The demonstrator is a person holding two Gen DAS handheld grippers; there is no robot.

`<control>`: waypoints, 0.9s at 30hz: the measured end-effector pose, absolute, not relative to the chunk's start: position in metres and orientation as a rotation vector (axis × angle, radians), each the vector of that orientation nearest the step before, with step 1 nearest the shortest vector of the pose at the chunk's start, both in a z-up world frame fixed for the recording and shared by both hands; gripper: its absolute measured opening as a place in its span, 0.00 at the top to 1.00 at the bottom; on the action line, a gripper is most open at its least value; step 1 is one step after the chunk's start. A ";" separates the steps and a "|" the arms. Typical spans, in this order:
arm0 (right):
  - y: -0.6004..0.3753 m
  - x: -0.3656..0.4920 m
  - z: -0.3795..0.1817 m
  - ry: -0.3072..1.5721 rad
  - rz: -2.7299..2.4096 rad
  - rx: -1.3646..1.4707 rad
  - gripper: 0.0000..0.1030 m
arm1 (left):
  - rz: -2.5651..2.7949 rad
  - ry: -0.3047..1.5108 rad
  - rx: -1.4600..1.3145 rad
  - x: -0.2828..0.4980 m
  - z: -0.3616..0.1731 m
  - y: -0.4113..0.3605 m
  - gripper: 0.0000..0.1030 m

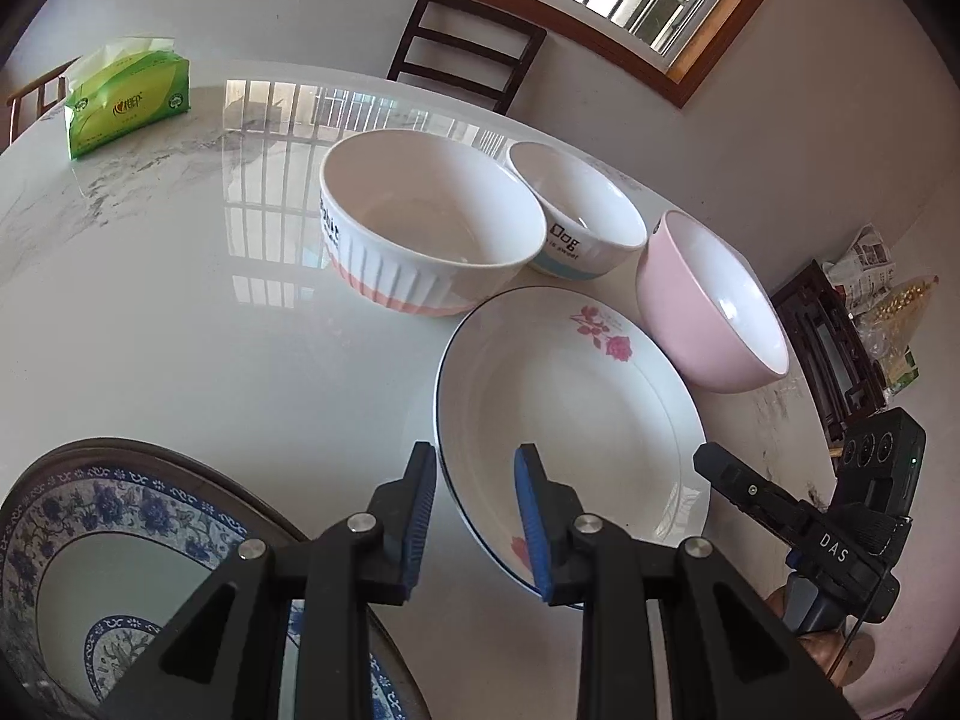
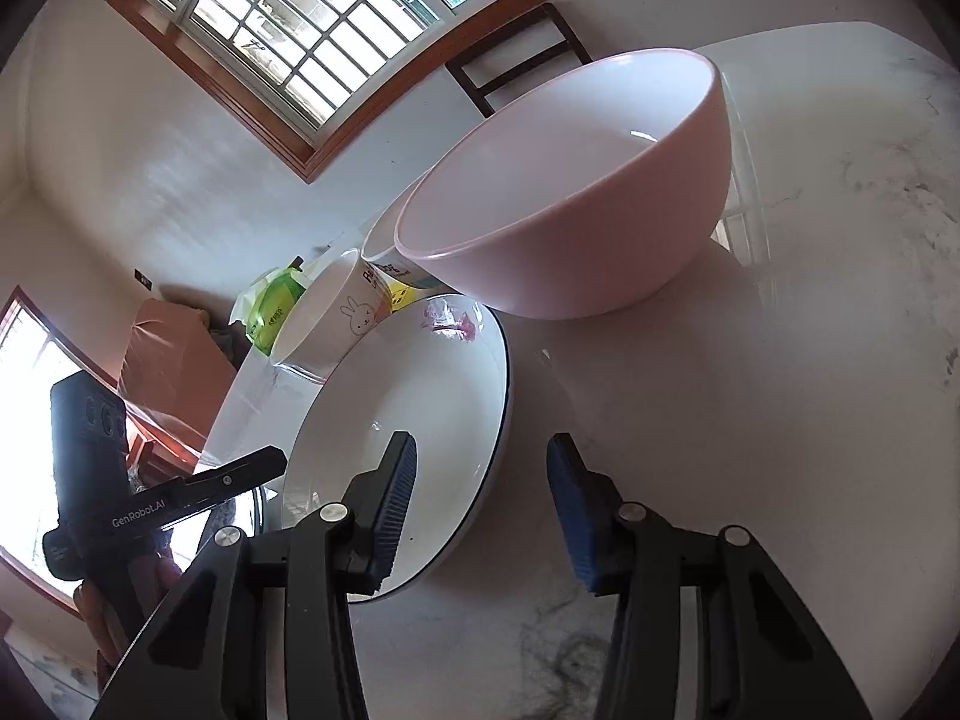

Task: Organize plates and bowls
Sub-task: 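Move both grippers to the pink-flowered white plate and grasp its rim, then lift the pink-flowered plate and carry it over the stacked blue plates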

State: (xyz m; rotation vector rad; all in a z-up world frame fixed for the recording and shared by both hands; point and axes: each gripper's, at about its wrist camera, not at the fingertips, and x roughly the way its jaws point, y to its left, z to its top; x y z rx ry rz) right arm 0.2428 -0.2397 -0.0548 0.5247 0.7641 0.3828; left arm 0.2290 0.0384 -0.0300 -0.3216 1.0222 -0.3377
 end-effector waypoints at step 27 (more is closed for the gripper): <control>-0.241 0.239 -0.059 0.873 0.370 0.485 0.86 | -0.260 1.044 -0.218 0.202 -0.037 0.009 0.88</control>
